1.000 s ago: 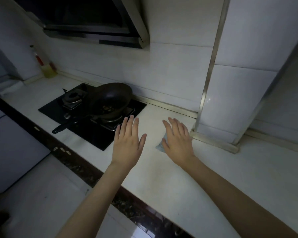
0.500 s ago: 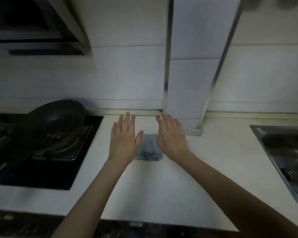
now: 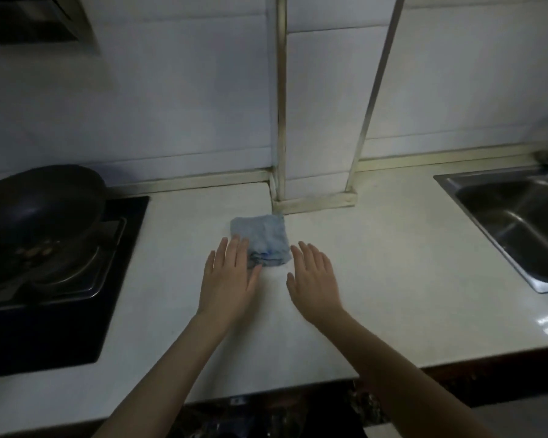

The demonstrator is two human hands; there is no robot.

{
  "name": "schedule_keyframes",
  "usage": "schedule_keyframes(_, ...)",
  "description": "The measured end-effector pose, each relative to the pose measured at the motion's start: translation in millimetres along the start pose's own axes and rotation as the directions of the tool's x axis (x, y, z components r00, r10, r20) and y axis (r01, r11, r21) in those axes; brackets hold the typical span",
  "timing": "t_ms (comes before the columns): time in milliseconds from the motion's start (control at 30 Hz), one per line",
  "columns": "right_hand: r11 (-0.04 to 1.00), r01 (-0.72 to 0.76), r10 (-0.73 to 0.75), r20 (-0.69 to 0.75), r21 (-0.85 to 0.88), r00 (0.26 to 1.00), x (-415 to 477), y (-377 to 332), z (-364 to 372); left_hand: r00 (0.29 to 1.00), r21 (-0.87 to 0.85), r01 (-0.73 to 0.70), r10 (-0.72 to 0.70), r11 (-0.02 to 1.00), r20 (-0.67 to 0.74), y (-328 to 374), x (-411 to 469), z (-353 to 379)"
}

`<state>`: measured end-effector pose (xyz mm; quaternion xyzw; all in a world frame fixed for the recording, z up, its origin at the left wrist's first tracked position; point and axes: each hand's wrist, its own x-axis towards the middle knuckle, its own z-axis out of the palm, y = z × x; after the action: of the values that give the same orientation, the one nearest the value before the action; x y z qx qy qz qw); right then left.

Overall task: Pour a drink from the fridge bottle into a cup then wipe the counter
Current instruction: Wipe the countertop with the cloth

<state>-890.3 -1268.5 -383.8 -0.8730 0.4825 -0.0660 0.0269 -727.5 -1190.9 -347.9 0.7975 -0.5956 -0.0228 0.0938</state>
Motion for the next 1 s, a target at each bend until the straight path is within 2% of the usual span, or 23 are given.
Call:
schedule_keyframes(133,1.0,-0.029,0.028,-0.005,-0.009,1.0,6.9,3.9,23.8,0.996,-0.021,0.015,-0.014,1.0,0.09,-0.5,14.6,26.4)
schedule_keyframes(433,0.995,-0.069,0.064,-0.087,-0.066,0.994,75.3,44.9,43.6,0.987,-0.148,0.074,-0.052,0.986,0.149,8.7,82.9,64.6)
schedule_keyframes(567,0.997,-0.067,0.065,-0.067,-0.034,0.996,88.5,53.8,59.6,0.986,-0.078,0.073,-0.06,0.994,0.158,9.5,111.9,84.5)
schedule_keyframes(700,0.993,-0.096,0.104,-0.12,0.068,0.987,86.4,60.2,68.9,0.995,0.105,0.032,-0.042,0.994,0.09,4.6,129.0,100.4)
schedule_keyframes(833,0.992,-0.095,0.106,-0.148,0.08,0.983,88.8,59.9,70.2,0.996,0.112,0.046,-0.054,0.993,0.069,16.6,135.5,115.1)
schedule_keyframes(1000,0.994,-0.098,0.106,-0.154,0.057,0.982,89.2,59.2,69.9,0.993,0.123,-0.071,0.059,0.99,0.101,17.0,126.9,114.9)
